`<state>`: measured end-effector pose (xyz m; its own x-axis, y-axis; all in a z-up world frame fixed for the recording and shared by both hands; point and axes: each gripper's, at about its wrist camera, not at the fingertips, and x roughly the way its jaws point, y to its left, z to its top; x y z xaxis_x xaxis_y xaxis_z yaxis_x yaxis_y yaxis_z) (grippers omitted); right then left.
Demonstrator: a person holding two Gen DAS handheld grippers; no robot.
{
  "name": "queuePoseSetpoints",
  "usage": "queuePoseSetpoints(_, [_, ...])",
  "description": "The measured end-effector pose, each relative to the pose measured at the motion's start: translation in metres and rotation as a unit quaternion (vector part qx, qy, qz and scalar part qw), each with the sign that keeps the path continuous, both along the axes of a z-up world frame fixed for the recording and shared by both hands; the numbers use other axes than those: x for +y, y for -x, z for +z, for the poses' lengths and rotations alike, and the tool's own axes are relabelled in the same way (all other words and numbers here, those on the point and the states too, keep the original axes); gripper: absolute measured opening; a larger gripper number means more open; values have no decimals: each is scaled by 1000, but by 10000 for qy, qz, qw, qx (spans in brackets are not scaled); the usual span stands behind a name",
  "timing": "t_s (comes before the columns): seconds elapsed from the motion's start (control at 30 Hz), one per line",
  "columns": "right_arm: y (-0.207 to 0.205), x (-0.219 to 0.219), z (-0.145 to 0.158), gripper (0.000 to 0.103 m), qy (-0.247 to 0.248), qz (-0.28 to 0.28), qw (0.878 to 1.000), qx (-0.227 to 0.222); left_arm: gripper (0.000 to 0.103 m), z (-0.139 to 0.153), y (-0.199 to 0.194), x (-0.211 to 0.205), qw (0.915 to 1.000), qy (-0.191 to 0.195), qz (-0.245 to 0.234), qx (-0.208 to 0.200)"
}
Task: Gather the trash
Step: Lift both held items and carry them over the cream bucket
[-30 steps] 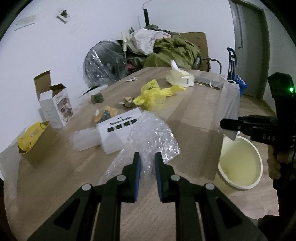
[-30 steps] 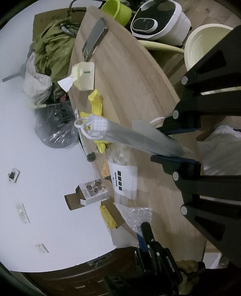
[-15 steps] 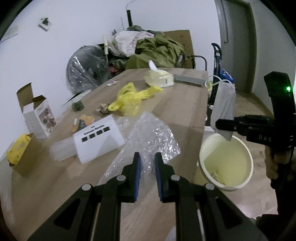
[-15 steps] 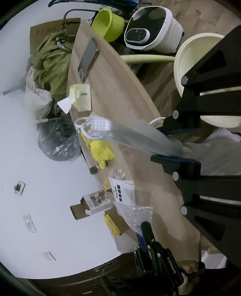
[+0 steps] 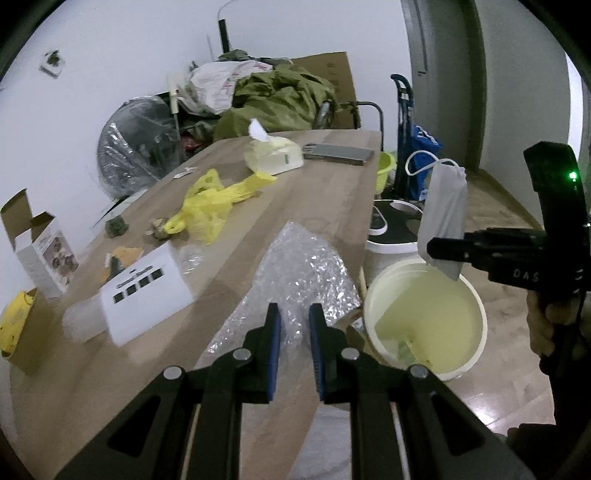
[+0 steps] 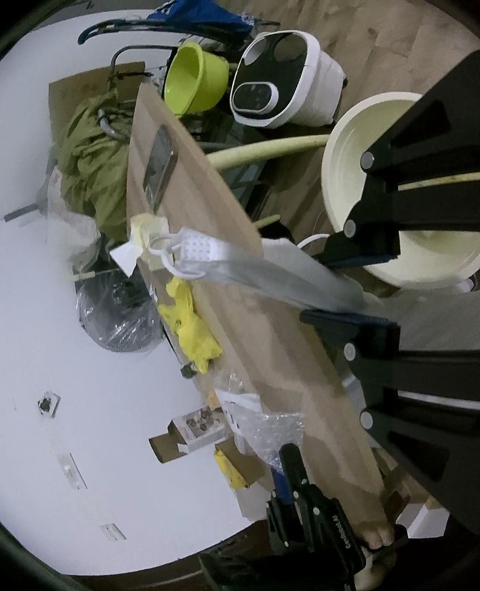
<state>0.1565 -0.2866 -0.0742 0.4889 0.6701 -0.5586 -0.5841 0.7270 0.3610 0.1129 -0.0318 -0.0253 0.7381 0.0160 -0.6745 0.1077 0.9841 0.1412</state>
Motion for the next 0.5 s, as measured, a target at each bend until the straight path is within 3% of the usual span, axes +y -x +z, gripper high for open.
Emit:
queuePoseSetpoints(0.37, [0,-47,-32,20,502,-447,9974,242,14,-8,-14,-40,9991,14,-428,78])
queuePoseSetpoints(0.5, [-1,-61,-50,26,780,-547,9944,453,14,-18,-22,-59,9980,66,-589,206])
